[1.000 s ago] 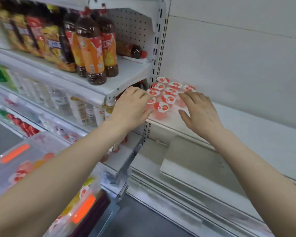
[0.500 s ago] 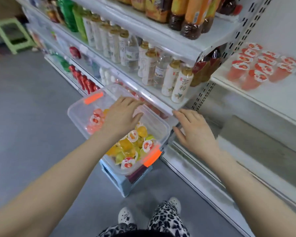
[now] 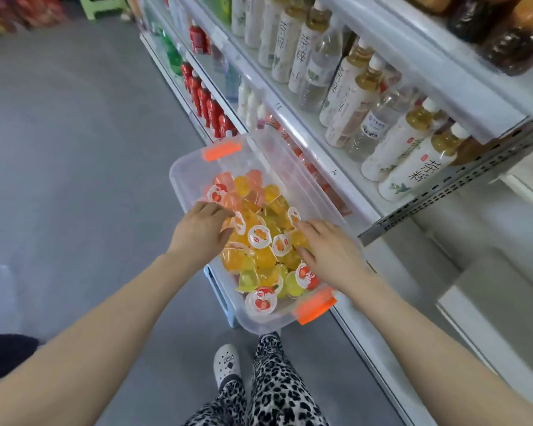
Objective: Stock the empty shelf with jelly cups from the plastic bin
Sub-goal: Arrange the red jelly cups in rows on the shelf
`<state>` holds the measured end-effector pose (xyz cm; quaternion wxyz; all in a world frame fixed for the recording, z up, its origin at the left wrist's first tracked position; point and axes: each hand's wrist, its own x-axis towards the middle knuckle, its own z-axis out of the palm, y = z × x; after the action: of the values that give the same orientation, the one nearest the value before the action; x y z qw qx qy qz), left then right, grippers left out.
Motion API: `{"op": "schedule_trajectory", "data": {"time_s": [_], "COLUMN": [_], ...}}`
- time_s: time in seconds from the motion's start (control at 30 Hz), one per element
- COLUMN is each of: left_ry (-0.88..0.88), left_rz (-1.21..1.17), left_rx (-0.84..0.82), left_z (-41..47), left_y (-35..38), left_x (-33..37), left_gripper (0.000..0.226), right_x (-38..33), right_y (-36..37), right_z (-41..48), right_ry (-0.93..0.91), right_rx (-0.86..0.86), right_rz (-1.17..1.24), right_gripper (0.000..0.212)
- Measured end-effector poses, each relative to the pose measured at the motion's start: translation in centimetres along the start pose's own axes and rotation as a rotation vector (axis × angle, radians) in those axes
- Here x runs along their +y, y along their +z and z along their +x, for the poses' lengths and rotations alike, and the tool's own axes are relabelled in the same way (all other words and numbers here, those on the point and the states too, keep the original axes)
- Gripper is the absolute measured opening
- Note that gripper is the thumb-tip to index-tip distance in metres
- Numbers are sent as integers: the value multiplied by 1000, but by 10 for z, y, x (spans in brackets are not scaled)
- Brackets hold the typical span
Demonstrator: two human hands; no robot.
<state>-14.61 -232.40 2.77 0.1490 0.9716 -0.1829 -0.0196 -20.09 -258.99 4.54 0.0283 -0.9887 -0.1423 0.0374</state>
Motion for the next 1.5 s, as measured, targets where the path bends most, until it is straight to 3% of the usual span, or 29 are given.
{"op": "schedule_trajectory", "data": {"time_s": [0.27, 0.4, 0.5, 0.57, 0.63, 0.87, 1.03, 1.1, 1.23, 1.4, 1.5], "left_ry": [-111, -154, -159, -161, -165, -68, -163, -213, -232, -186, -162], "left_rz": [73, 59, 59, 71, 91, 218, 248, 233, 194, 170, 207], "left_rx": [91, 64, 44, 28, 11, -136, -371, -424, -339, -251, -330], "left_z": [35, 36, 38, 39, 40, 75, 112, 117, 116, 107, 95], "left_y": [9, 13, 15, 14, 12, 10, 28, 32, 32, 12, 16], "left_x": [-40, -43, -43, -44, -44, -33, -33, -31, -27, -16, -19], "left_gripper": [28, 36, 42, 43, 40, 51, 54, 55, 40, 23, 43], "right_x": [-25, -42, -43, -39, -33, -8, 4, 3, -1, -3, -4], "right_y": [22, 30, 40, 48, 51, 46, 46, 40, 25, 17, 11], "right_z": [124, 171, 189, 194, 195, 154, 123, 113, 100, 78, 62], "right_ry": [-197, -384, -462, -423, -368, -124, -100, -84, -16, 101, 138], "right_rx": [-146, -247, -296, -272, -251, -103, -11, 12, 60, 93, 129], "right_rz": [122, 20, -75, -103, -109, 6, 99, 146, 162, 310, 283], "right_gripper": [51, 74, 64, 46, 42, 59, 69, 61, 37, 56, 56]}}
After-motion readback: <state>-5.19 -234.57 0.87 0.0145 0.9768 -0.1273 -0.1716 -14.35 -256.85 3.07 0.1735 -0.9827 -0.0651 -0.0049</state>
